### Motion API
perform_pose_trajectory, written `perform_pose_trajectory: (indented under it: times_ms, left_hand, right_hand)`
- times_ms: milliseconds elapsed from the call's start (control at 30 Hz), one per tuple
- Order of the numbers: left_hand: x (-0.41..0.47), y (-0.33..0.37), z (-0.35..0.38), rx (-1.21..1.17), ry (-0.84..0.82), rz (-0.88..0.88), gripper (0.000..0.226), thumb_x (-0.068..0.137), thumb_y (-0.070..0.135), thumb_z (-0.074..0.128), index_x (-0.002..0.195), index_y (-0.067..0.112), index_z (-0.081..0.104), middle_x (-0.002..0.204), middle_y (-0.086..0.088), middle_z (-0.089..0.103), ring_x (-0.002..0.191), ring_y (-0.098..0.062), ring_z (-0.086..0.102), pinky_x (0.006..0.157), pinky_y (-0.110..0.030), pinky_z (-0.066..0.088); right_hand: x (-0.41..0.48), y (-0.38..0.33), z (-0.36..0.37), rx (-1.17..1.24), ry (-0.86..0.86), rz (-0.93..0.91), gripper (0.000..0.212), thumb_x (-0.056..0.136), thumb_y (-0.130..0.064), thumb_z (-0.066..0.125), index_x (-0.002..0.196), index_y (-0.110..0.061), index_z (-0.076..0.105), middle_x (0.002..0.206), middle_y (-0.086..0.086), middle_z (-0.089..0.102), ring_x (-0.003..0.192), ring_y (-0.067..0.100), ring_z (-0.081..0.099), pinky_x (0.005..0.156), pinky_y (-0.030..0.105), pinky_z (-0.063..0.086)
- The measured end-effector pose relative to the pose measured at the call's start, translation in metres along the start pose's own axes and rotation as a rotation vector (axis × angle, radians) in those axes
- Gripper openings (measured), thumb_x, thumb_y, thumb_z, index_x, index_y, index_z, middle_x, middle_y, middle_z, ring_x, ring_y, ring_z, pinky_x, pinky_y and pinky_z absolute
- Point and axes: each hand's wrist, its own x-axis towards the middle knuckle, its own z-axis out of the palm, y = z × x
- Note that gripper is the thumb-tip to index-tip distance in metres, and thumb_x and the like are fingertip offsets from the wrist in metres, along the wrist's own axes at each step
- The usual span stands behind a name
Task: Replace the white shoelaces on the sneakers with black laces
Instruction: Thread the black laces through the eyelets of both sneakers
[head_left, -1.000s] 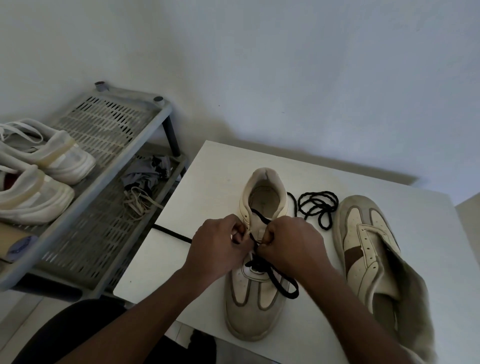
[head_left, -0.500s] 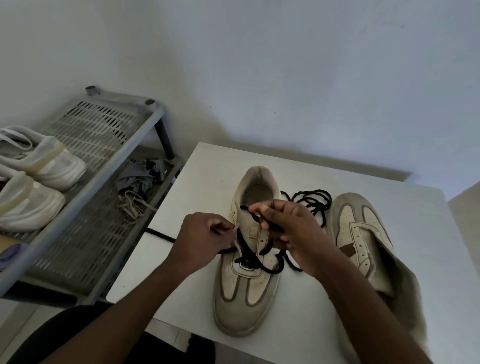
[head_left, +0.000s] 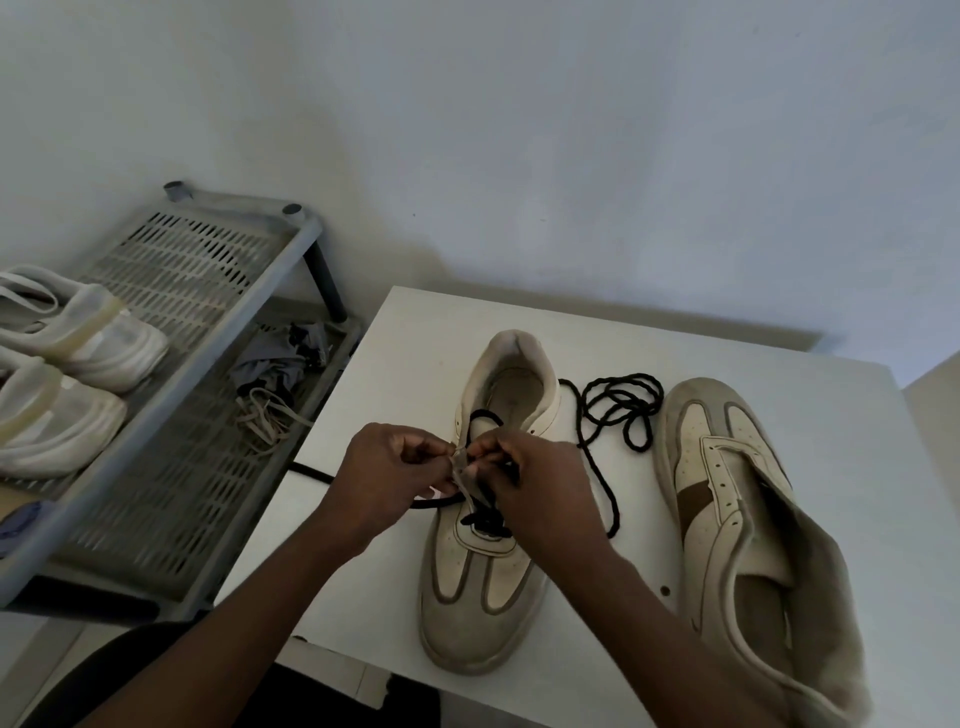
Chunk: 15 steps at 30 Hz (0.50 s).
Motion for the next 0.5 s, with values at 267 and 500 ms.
perform_pose_trajectory:
  times_ms: [267,500]
  left_hand:
    - [0.002,-0.003,-0.003,0.052,0.003,0.013,0.013,0.083,0.003,0.066,0.084,0.011,0.076,0.07,-0.004,0.074,0.066,-0.015,0.071,0.057,-0.015,0.049]
    - [-0.006,-0.009,0.016,0.273,0.105,0.136,0.007,0.08,0.026,0.074,0.083,0.024,0.068,0.071,0.01,0.069,0.063,-0.002,0.066,0.066,-0.028,0.057]
  right_hand:
    - [0.0,0.002,0.007,0.051,0.004,0.104,0.007,0.091,-0.022,0.064,0.086,-0.018,0.067,0.074,-0.009,0.066,0.071,0.004,0.062,0.067,0.021,0.052]
    - [0.009,-0.001,-0.019,0.0,-0.146,0.159,0.015,0.09,-0.013,0.064,0.089,-0.023,0.075,0.088,-0.009,0.072,0.078,0.003,0.065,0.075,0.021,0.055]
